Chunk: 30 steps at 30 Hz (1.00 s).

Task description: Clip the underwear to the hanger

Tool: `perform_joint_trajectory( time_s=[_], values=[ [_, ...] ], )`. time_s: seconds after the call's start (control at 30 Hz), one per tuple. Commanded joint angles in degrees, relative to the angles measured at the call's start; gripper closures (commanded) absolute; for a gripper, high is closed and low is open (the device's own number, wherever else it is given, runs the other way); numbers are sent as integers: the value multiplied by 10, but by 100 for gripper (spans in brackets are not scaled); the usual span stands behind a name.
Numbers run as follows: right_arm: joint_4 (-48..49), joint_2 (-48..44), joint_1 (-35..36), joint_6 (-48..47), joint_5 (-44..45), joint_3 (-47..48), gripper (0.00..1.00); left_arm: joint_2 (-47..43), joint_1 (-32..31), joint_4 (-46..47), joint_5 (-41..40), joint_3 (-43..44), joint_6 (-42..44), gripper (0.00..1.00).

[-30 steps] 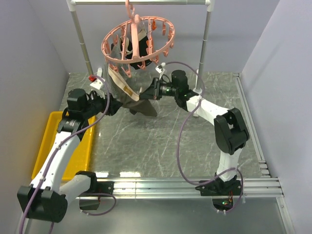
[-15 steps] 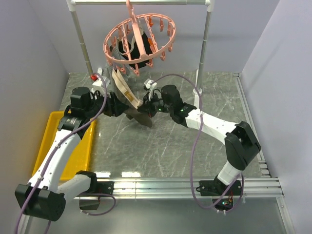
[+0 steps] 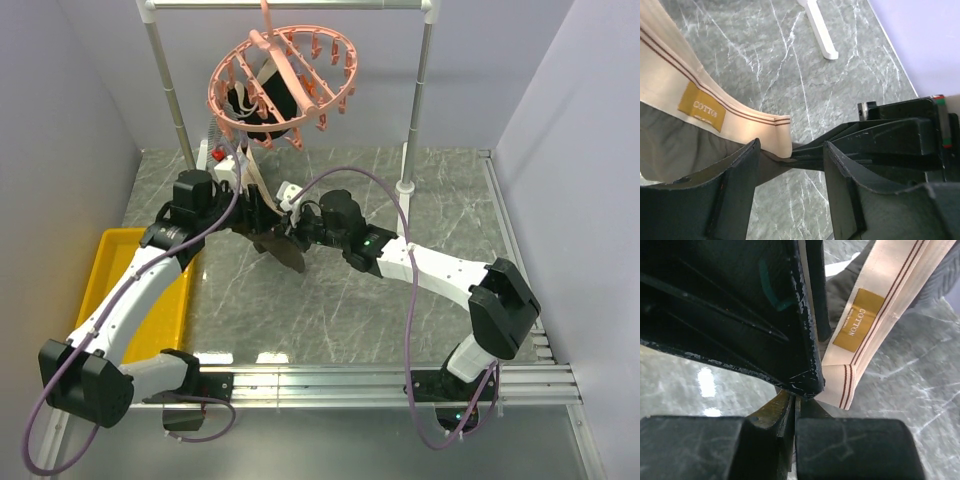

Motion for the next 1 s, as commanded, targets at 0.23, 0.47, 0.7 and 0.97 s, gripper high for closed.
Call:
perform_joint_trajectory(
  time_s=[0.23, 0.47, 0.7, 0.97],
  values=[
    [26, -32, 17, -53, 18, 2, 100, 22, -26, 4, -30, 27, 0, 42],
    [38, -39, 25, -74, 26, -10, 100, 44, -27, 19, -37, 26, -15, 44],
    [45, -42, 25, -78, 35, -12, 100, 56, -28, 14, -16, 31, -10, 74],
    [-35, -60, -47, 25, -15, 7, 52, -21, -27, 33, 45, -7, 66, 100]
  ],
)
